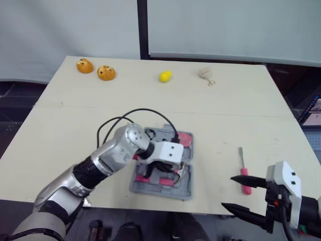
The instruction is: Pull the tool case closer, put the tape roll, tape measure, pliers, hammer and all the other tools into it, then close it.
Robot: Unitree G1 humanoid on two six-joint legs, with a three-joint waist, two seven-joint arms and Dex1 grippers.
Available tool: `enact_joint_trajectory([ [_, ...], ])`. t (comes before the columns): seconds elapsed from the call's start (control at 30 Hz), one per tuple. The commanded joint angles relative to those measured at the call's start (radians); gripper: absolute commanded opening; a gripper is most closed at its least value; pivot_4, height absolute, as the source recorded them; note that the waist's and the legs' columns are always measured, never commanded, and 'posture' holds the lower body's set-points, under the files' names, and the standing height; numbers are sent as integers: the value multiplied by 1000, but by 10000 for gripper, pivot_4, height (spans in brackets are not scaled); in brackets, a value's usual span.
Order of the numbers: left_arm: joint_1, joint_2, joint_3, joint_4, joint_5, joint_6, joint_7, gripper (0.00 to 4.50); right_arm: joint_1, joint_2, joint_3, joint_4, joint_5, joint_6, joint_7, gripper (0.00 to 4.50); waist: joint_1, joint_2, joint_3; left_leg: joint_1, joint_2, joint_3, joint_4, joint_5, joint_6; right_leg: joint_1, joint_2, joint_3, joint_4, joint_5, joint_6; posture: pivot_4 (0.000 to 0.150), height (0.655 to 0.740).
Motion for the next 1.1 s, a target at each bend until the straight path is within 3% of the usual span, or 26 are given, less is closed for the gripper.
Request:
enact_joint_trajectory([
  [0.03,-4,-20,-14,-19,17,29,19,169,41,29,-81,-4,-22,-34,48,45000,0,0,0,0,0,0,0,0,0,0,0,0,0,0,0,1500,7400],
  [0.83,7,-175,-104,150,105,107,145,169,53,79,-89,-7,-37,-44,33,45000,2,1,0,-1,-1,-2,0,0,0,0,0,0,0,0,-1,1500,7400],
  [1.03,22,-158,-114,143,106,101,134,169,44,75,-86,-4,-43,-43,30,45000,2,1,0,-1,-1,-2,0,0,0,0,0,0,0,0,-1,1500,7400],
  [1.1,15,-131,-85,106,87,104,111,9862,45,78,-85,-5,-46,-45,29,45000,2,1,0,-1,-1,-2,0,0,0,0,0,0,0,0,-1,1500,7400],
])
